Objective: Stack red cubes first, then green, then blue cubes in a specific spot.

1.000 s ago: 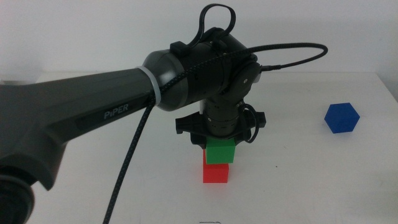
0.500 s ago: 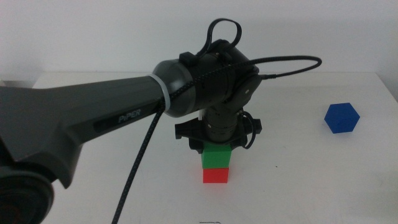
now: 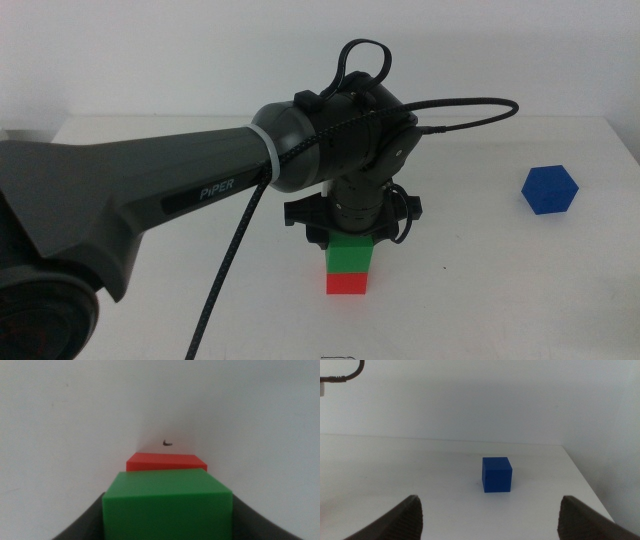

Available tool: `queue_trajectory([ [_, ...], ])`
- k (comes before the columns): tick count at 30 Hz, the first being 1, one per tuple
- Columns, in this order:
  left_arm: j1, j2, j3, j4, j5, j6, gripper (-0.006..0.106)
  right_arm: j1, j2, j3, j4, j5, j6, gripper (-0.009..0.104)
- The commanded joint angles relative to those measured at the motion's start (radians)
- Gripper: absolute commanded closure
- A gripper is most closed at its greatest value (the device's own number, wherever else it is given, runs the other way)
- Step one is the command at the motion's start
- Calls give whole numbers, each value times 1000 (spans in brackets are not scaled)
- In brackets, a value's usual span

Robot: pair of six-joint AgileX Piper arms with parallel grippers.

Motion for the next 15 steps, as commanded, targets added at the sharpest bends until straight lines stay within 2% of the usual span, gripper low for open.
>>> queue_trajectory([
  [1, -2, -60, -25, 14, -15, 7, 102, -1, -15, -10, -12, -75, -6, 3],
  [15, 23, -60, -25, -13, -31, 69, 102, -1, -15, -10, -12, -75, -6, 3],
])
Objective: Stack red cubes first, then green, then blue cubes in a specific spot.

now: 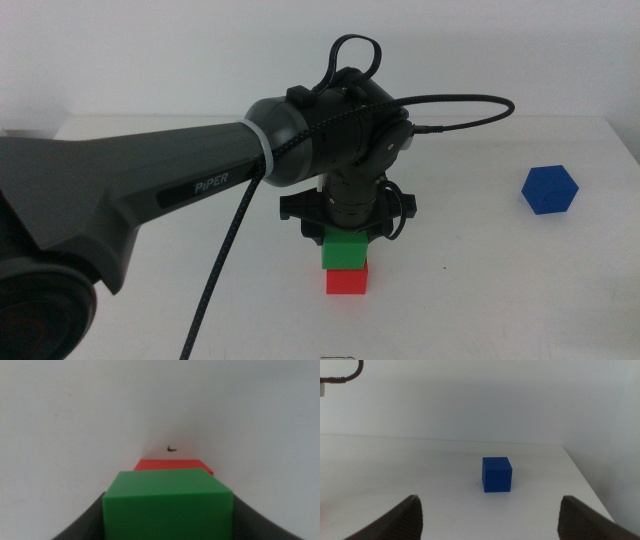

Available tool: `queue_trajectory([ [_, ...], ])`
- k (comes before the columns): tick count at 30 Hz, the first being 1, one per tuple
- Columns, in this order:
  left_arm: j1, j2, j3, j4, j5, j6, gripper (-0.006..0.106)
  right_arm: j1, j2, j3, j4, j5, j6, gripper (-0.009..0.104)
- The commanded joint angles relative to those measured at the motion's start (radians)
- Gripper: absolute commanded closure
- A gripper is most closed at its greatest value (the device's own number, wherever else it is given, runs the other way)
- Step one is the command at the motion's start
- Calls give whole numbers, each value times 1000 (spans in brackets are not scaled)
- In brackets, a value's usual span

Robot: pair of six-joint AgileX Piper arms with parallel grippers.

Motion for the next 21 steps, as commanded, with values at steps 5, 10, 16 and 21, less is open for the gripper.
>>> queue_trajectory([
  [5, 6, -60, -25, -12, -30, 4, 102, -1, -15, -10, -12, -75, -6, 3],
  [10, 6, -46, -25, -20, -30, 5, 102, -1, -15, -10, -12, -75, -6, 3],
  [16, 9, -41, -25, -21, -32, 16, 102, -1, -15, -10, -12, -75, -6, 3],
  [21, 9, -41, -25, -27, -27, 16, 101, -1, -15, -10, -12, -75, -6, 3],
])
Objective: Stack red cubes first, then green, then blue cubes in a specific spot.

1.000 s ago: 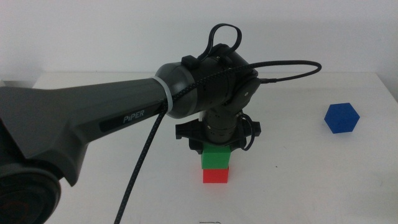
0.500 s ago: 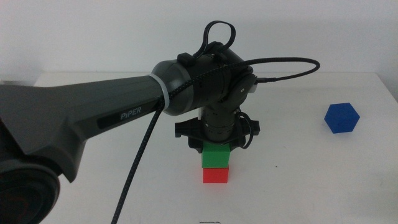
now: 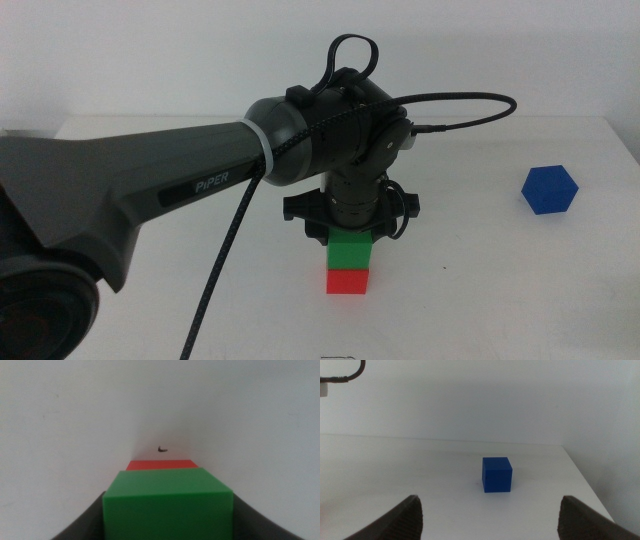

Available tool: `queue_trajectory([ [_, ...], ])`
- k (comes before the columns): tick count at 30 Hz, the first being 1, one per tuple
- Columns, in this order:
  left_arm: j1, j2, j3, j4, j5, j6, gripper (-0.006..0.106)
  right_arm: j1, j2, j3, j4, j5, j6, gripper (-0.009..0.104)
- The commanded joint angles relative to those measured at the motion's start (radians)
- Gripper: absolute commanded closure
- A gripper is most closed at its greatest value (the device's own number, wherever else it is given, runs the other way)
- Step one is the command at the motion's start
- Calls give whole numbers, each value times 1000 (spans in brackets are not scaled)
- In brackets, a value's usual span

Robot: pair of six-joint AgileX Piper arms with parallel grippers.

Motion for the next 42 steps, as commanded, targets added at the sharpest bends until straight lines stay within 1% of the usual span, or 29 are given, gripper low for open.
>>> queue_trajectory([
  [1, 4, -49, -24, 0, -5, 4, 100, -1, -15, -10, -12, -75, -6, 3],
  [3, 4, -49, -24, -9, -6, 7, 97, -1, -15, -10, -12, -75, -6, 3],
  [5, 4, -49, -24, -9, -8, 7, 90, -1, -15, -10, -12, -75, -6, 3],
  [6, 4, -49, -24, -3, -6, 22, 69, -1, -15, -10, -12, -75, -6, 3],
  [9, 4, -49, -24, -8, -6, 39, 54, -1, -15, -10, -12, -75, -6, 3],
  [13, 4, -50, -24, -8, -5, 46, 29, -1, -15, -10, -12, -75, -6, 3],
  [17, 4, -52, -24, -17, -5, 46, 7, -1, -15, -10, -12, -75, -6, 3],
  [26, 4, -98, -27, -20, -2, 44, 7, -1, -15, -10, -12, -75, -6, 3],
  [33, 4, -205, -27, -7, 3, 52, 7, -1, -15, -10, -12, -75, -6, 3],
  [38, 4, -316, -27, 27, 25, 117, 7, -1, -15, -10, -12, -75, -6, 3],
  [42, 12, -457, -27, 75, 111, 220, 7, -1, -15, -10, -12, -75, -6, 3],
])
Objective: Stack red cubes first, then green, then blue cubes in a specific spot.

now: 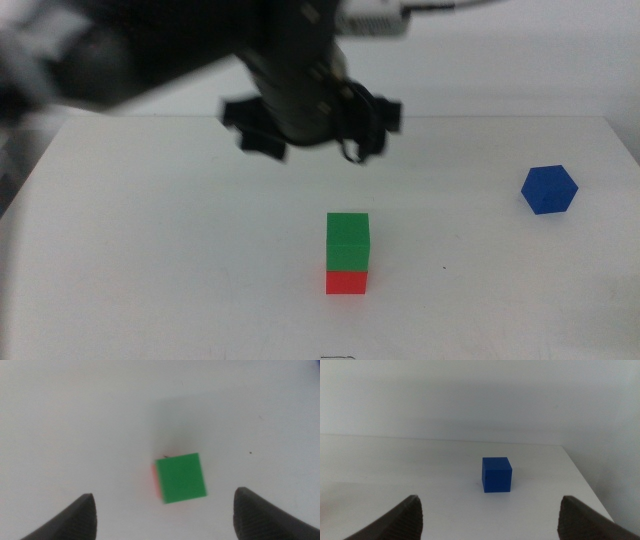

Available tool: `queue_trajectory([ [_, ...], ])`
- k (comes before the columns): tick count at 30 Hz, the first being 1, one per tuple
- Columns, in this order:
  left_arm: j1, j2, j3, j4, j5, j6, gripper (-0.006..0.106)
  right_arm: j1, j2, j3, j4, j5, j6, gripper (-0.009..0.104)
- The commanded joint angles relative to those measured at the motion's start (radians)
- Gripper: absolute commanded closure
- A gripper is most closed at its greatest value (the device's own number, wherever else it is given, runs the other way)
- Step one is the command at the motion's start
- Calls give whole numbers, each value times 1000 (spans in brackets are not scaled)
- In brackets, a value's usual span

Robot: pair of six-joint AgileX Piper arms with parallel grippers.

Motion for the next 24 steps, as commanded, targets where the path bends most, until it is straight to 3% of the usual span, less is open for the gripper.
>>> queue_trajectory([
  [1, 16, -149, -28, 51, 17, 95, 7, -1, -15, -10, -12, -75, -6, 3],
  [6, 108, -334, -10, 5, 43, 403, 7, -1, -15, -10, -12, -75, -6, 3],
  [13, 365, -639, 164, -300, -16, 835, 7, -1, -15, -10, -12, -75, -6, 3],
  [18, 532, -794, 306, -544, -100, 1007, 8, -1, -15, -10, -12, -75, -6, 3],
  [24, 644, -795, 326, -812, -7, 1206, 9, -1, -15, -10, -12, -75, -6, 3],
])
